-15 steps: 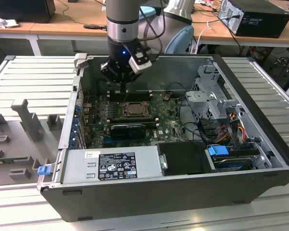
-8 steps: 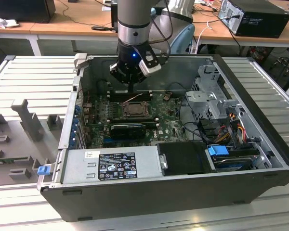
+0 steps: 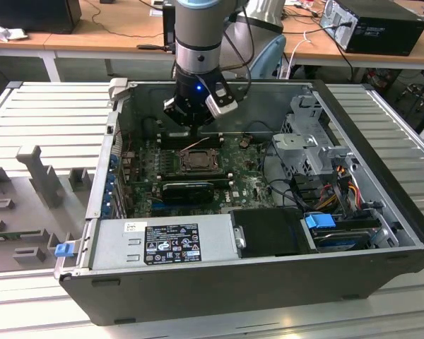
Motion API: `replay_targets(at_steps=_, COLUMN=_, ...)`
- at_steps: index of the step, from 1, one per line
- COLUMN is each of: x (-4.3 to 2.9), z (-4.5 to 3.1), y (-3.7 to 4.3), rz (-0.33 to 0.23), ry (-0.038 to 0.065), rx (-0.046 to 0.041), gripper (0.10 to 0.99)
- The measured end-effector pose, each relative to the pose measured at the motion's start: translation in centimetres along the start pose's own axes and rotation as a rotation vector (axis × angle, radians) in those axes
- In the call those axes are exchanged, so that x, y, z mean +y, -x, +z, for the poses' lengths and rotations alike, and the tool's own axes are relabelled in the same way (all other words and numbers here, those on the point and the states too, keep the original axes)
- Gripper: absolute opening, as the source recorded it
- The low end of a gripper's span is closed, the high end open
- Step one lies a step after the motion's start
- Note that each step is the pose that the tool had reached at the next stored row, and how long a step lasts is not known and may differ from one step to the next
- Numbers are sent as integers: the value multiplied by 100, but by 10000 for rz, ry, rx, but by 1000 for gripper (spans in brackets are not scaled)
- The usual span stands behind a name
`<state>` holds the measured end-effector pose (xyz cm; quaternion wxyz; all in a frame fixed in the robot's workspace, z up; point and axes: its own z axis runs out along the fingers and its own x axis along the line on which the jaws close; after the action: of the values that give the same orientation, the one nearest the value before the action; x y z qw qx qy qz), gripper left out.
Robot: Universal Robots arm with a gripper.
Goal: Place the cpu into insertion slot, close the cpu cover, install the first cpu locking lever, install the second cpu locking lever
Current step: 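Install the first cpu locking lever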
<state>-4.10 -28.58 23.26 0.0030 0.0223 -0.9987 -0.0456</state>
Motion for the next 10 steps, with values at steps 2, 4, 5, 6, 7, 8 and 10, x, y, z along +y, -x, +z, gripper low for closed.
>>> replay_targets(at_steps=2, x=15, z=30, y=36, rz=-87, ry=0, rx=-44, gripper=106)
replay_targets(at_steps=4, x=15, z=40, y=41, rz=-107, ry=-11, rx=-248, gripper=106)
replay_targets(at_steps=5, x=15, z=50, y=41, rz=-117, ry=-14, rx=-345, gripper=106)
replay_targets(at_steps=6, x=14, z=66, y=49, rz=-141, ry=-16, rx=-357, gripper=106)
replay_targets(at_steps=7, x=11, z=89, y=70, rz=-176, ry=-16, rx=-361, gripper=106)
replay_targets(at_steps=8, x=8, z=106, y=89, rz=-199, ry=-16, rx=-360, gripper=106)
replay_targets(at_steps=10, x=4, z=138, y=118, rz=-244, ry=-16, rx=-358, gripper=106)
